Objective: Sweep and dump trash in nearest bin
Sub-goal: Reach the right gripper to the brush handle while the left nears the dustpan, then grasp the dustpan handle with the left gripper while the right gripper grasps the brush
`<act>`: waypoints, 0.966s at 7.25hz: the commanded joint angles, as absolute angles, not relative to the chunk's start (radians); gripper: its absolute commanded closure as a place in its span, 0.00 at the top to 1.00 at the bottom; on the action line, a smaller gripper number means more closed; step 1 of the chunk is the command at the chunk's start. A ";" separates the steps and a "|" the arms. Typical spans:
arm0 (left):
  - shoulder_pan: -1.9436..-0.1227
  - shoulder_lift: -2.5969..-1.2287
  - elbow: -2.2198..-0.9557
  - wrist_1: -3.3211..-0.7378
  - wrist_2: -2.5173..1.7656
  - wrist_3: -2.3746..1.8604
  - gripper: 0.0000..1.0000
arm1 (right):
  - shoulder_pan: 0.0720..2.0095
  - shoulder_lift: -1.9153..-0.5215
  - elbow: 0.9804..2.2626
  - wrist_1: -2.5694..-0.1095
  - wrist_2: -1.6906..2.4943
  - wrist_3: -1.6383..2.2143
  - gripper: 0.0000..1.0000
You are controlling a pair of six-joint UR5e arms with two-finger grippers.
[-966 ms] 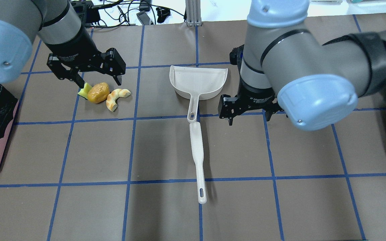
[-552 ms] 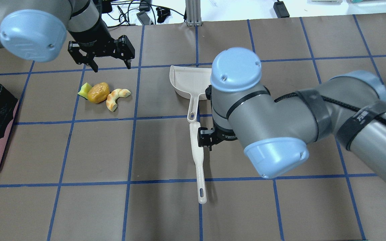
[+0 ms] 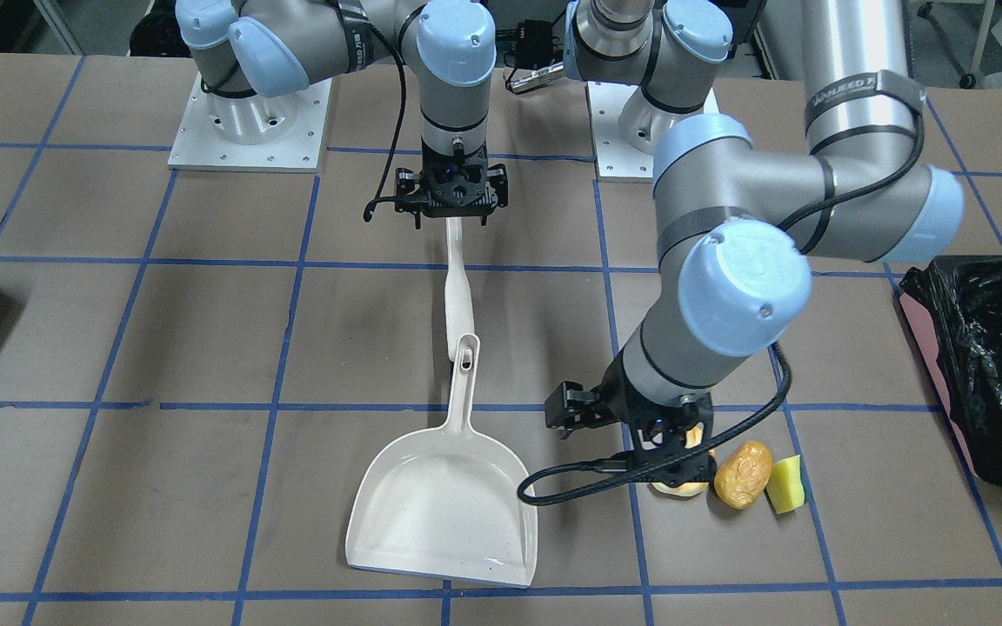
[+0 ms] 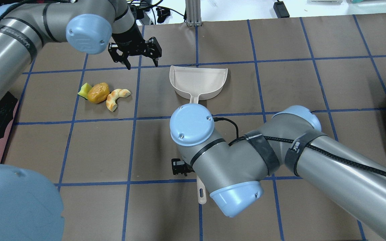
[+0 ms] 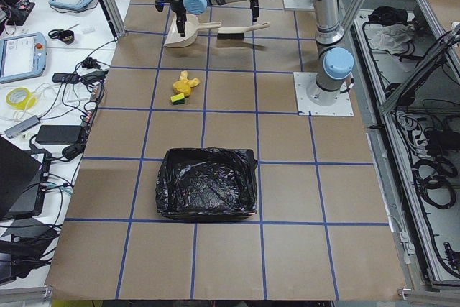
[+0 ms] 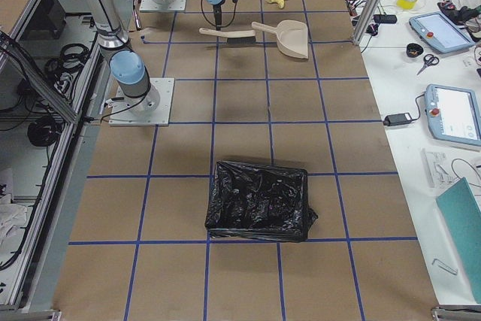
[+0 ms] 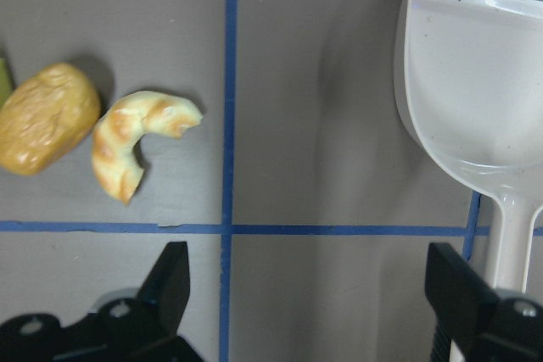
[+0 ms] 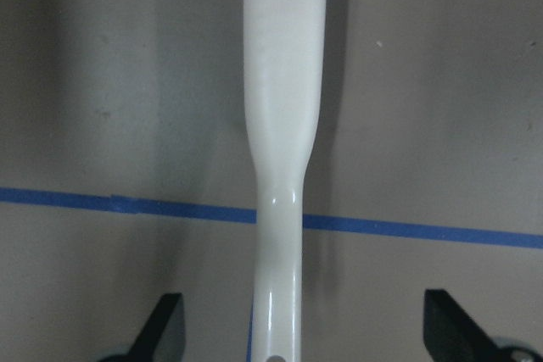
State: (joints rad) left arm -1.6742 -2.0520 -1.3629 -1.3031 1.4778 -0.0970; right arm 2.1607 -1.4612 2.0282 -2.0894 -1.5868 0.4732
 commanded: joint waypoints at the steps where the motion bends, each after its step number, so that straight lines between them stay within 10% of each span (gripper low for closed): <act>1: -1.767 -2.129 -1.333 -1.284 1.466 -0.112 1.00 | 2.183 -1.454 2.135 -2.240 -1.589 0.476 0.99; 7: -1.893 -2.201 -1.365 -1.281 1.468 -0.149 1.00 | 2.221 -1.443 2.167 -2.273 -1.572 0.474 0.94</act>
